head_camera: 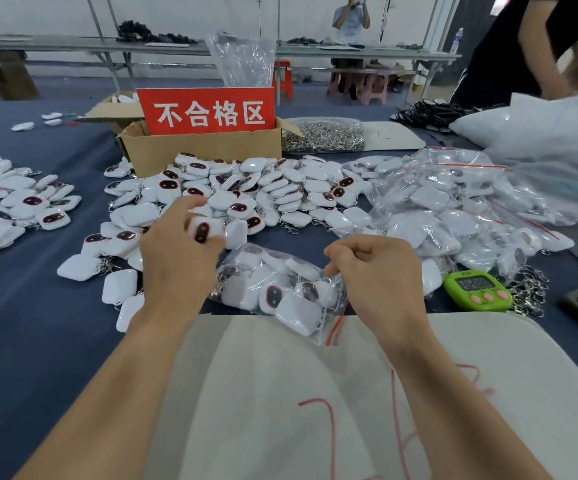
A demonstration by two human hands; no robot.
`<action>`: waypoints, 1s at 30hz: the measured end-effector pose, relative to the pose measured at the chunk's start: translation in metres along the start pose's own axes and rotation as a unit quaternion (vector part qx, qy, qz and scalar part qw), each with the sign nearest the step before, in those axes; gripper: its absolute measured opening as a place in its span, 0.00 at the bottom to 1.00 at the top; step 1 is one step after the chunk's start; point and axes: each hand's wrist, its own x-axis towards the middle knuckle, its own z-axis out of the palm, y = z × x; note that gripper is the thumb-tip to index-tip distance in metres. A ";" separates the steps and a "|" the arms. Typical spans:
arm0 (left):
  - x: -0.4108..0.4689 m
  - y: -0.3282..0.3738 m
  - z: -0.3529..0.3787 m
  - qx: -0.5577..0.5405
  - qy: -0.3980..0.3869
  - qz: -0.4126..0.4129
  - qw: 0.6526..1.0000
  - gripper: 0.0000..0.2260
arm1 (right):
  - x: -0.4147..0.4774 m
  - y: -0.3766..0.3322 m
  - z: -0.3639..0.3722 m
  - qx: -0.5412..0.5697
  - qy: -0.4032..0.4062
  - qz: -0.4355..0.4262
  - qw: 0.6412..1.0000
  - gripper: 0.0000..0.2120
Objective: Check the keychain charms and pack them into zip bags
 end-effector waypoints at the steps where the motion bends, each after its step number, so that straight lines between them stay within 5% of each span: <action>1: -0.005 0.011 0.001 -0.046 -0.021 -0.009 0.999 0.22 | 0.000 -0.001 0.001 0.020 0.007 0.001 1.000 0.10; 9: -0.046 0.043 0.026 -0.168 -0.166 0.019 0.971 0.13 | -0.012 -0.004 0.017 0.090 -0.089 -0.054 0.991 0.20; 14: -0.052 0.045 0.027 -0.167 -0.174 0.050 0.969 0.22 | -0.011 -0.004 0.018 0.108 -0.124 -0.042 0.985 0.13; 19: -0.056 0.048 0.033 -0.226 -0.194 0.019 0.954 0.26 | -0.003 -0.008 0.010 0.201 -0.101 0.085 0.971 0.05; 26: -0.056 0.045 0.035 -0.057 -0.164 0.077 0.982 0.23 | -0.004 -0.004 0.009 0.144 -0.137 0.063 0.978 0.07; 30: -0.058 0.049 0.035 -0.083 -0.123 0.089 0.985 0.27 | 0.000 -0.005 0.004 0.166 -0.132 0.083 0.974 0.04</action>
